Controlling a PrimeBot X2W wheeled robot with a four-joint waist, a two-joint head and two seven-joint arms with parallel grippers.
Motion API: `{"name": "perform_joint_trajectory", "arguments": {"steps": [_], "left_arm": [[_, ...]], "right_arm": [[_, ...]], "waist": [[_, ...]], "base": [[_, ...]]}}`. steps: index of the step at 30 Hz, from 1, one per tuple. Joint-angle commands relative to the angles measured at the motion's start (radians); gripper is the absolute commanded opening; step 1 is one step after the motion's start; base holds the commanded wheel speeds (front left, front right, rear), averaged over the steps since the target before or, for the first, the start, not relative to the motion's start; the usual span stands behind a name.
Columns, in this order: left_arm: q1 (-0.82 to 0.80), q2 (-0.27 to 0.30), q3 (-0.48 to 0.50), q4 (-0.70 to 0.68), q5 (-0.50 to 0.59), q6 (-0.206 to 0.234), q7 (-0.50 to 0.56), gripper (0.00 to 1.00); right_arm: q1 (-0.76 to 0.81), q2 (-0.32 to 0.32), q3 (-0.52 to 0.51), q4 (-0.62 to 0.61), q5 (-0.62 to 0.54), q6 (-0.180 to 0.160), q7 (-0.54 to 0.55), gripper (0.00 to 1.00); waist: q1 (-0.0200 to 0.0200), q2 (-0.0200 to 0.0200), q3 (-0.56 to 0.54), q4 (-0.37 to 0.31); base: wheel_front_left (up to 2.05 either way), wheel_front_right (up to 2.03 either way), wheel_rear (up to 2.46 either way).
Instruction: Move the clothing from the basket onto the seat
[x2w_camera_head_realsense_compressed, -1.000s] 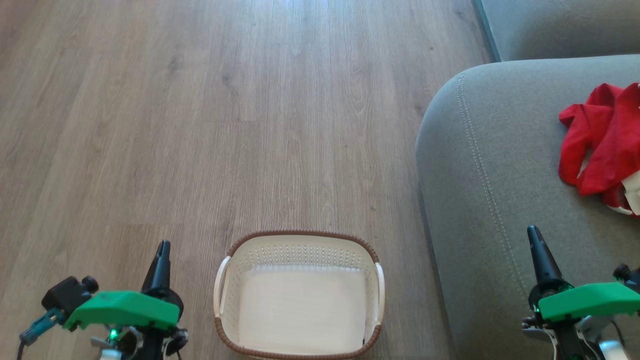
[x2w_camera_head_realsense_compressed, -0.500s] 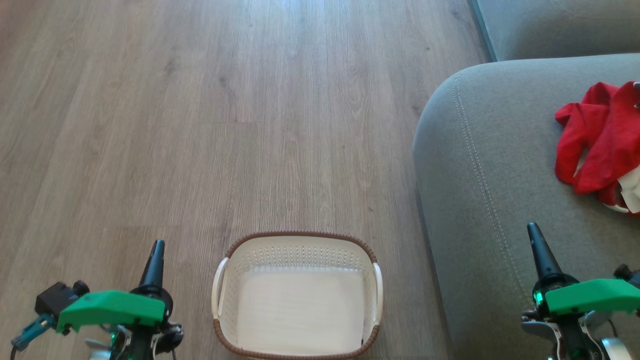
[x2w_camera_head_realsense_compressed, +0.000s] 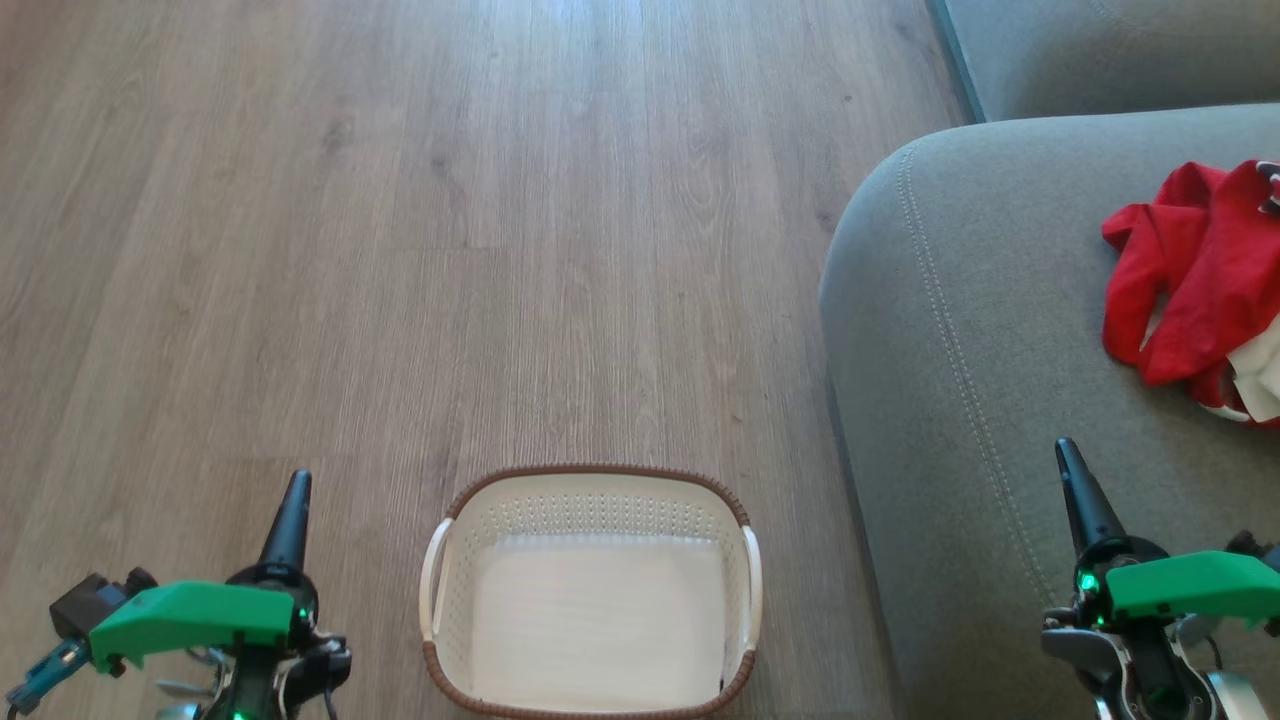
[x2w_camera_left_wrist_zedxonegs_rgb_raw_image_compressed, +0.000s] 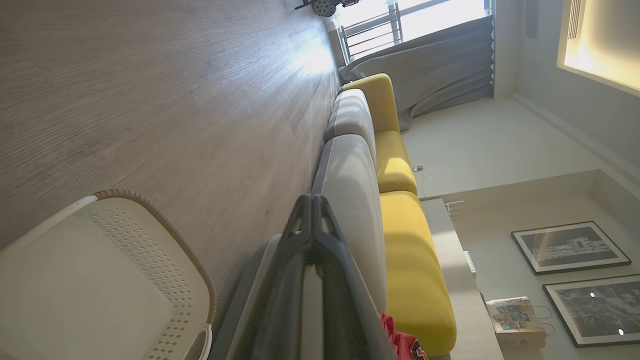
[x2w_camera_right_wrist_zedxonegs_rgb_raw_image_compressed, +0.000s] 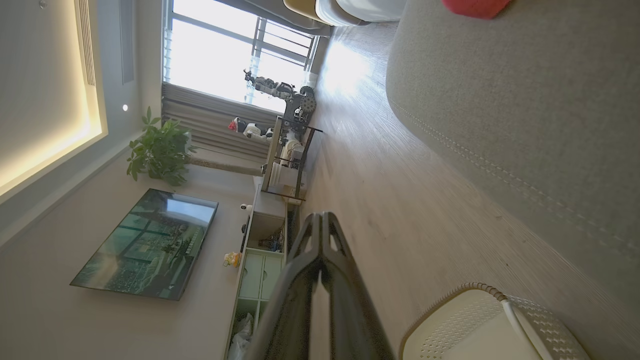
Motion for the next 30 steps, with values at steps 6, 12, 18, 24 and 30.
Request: {"name": "perform_joint_trajectory", "arguments": {"steps": [6,12,18,24,30], "left_arm": [[-0.069,-0.008,0.061,-0.017,-0.071,-0.028,0.022,0.0],[-0.075,-0.017,0.085,-0.009,-0.127,-0.045,0.04,0.0],[-0.08,-0.027,0.11,-0.002,-0.183,-0.063,0.058,0.0],[-0.086,-0.037,0.134,0.006,-0.238,-0.08,0.076,0.0],[-0.088,-0.041,0.143,0.009,-0.257,-0.086,0.082,0.0]], "right_arm": [[-0.06,0.006,-0.003,-0.021,0.067,0.0,0.023,0.0],[-0.069,0.015,-0.013,-0.014,0.119,0.0,0.041,0.0],[-0.078,0.025,-0.024,-0.007,0.171,0.0,0.058,0.0],[-0.087,0.034,-0.034,0.0,0.223,0.0,0.075,0.0],[-0.09,0.038,-0.038,0.002,0.24,0.0,0.082,0.0]], "waist": [[0.0,0.0,-0.001,-0.004],[0.0,0.0,-0.002,-0.008],[0.0,0.0,-0.003,-0.012],[0.0,0.0,-0.004,-0.016],[0.0,0.0,-0.004,-0.017]], "base": [[0.0,0.0,0.0],[0.0,0.0,0.0],[0.0,0.0,0.0],[0.0,0.0,0.0],[0.0,0.0,0.0]]}}
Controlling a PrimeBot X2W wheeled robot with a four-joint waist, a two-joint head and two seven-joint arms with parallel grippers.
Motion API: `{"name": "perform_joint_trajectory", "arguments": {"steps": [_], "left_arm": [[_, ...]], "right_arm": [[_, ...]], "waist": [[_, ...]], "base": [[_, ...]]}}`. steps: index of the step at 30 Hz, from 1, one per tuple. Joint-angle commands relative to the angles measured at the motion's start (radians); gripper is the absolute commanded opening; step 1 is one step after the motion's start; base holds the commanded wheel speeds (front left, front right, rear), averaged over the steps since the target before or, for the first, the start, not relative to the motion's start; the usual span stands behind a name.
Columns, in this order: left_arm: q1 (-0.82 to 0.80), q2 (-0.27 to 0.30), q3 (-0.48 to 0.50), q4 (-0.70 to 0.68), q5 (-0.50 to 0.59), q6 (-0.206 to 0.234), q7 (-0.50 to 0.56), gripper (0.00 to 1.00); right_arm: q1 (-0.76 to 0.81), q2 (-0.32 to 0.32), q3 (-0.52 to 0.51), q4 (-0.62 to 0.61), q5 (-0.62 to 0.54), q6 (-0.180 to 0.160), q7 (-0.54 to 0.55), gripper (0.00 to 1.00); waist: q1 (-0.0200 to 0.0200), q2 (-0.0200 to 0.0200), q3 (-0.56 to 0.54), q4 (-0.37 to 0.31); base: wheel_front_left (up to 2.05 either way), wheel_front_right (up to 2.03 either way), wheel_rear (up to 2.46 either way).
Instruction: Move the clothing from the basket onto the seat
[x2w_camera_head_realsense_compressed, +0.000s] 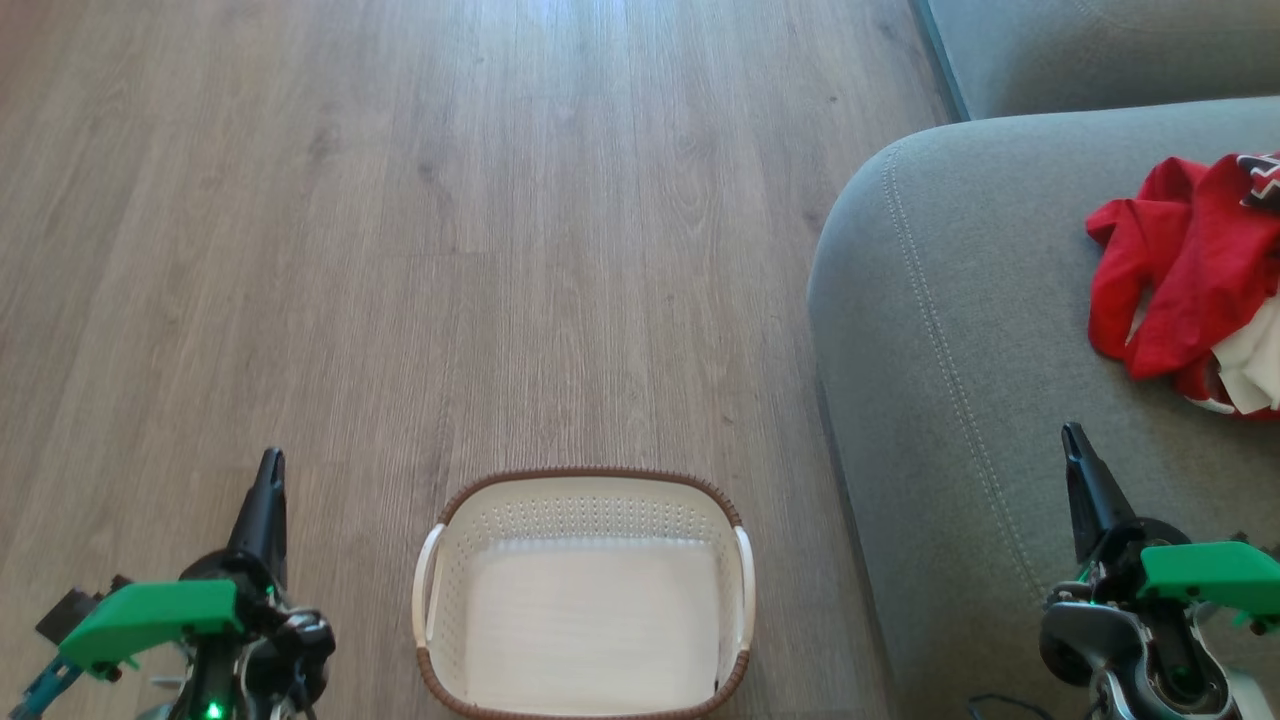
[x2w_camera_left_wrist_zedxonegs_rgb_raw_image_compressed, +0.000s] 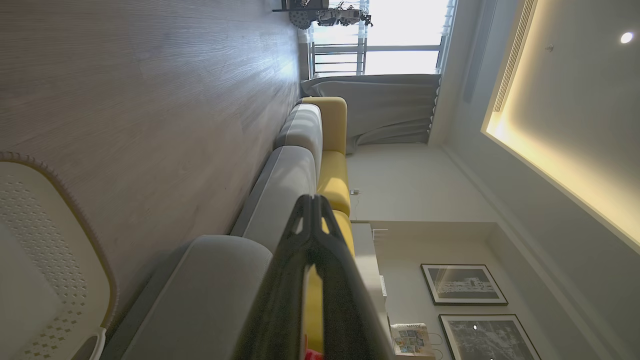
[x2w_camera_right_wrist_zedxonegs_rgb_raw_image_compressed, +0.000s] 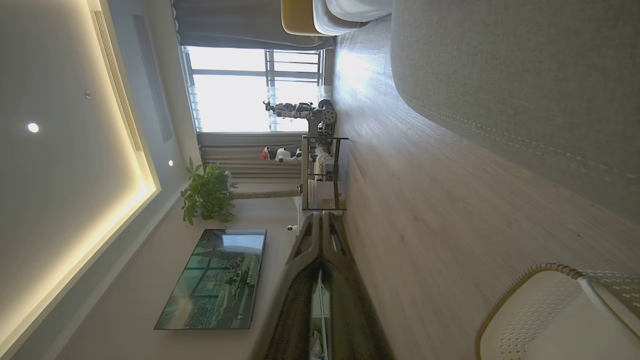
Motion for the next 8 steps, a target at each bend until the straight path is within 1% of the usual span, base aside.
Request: {"name": "perform_joint_trajectory", "arguments": {"steps": [1,8], "left_arm": [[-0.055,0.008,0.042,-0.027,-0.004,-0.007,0.008,0.0],[-0.055,0.006,0.044,-0.027,-0.002,-0.007,0.009,0.0]], "right_arm": [[-0.049,0.003,0.019,-0.032,0.002,0.0,0.012,0.0],[-0.049,0.004,0.018,-0.032,0.001,0.0,0.013,0.0]], "waist": [[0.0,0.0,0.0,0.0],[0.0,0.0,0.0,0.0]], "base": [[0.0,0.0,0.0],[0.0,0.0,0.0]]}}
